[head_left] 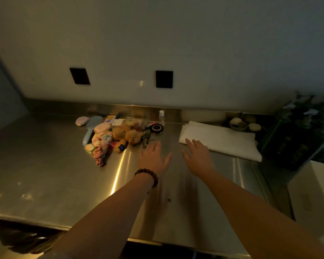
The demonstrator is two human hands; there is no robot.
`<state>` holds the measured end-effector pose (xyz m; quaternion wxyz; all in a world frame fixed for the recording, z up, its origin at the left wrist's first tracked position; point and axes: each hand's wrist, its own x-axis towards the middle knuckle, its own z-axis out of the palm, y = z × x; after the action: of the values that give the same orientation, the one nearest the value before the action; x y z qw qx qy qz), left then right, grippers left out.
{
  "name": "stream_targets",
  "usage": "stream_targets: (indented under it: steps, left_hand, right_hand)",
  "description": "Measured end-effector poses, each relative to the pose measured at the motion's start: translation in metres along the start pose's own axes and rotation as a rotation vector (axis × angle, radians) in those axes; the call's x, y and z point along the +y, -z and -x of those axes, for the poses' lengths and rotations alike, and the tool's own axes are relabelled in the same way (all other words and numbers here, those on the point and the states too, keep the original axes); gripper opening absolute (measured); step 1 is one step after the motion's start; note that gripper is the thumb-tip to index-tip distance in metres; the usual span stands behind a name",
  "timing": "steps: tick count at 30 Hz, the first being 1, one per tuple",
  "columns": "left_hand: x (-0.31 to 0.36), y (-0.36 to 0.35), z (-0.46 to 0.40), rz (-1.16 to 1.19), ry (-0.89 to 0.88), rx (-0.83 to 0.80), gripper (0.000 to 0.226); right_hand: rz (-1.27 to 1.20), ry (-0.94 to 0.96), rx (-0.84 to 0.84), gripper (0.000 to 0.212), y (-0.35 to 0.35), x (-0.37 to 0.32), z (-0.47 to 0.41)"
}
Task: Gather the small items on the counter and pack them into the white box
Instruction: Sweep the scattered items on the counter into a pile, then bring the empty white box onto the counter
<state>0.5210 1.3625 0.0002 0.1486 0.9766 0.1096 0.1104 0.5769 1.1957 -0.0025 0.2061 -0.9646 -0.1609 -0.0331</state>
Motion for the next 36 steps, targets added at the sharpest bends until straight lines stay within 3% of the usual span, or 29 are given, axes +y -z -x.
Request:
stream_targets:
  steps: [9,17,28,36]
  left_hand:
    - [0.09,0.013,0.088,0.123,-0.118,0.011,0.072]
    - [0.192,-0.017,0.18,0.268,-0.218,-0.117,0.074]
    - [0.313,-0.038,0.178,0.48,-0.407,-0.236,0.084]
    - [0.397,-0.07,0.135,0.569,-0.412,-0.299,0.095]
  right_hand:
    - [0.013,-0.064,0.13,0.059,0.054,0.053,0.102]
    - [0.108,-0.164,0.16,0.058,0.119,0.128,0.219]
    - [0.046,-0.482,0.296,0.061,0.223,0.27,0.32]
    - [-0.019,-0.582,0.347,0.067,0.262,0.375,0.326]
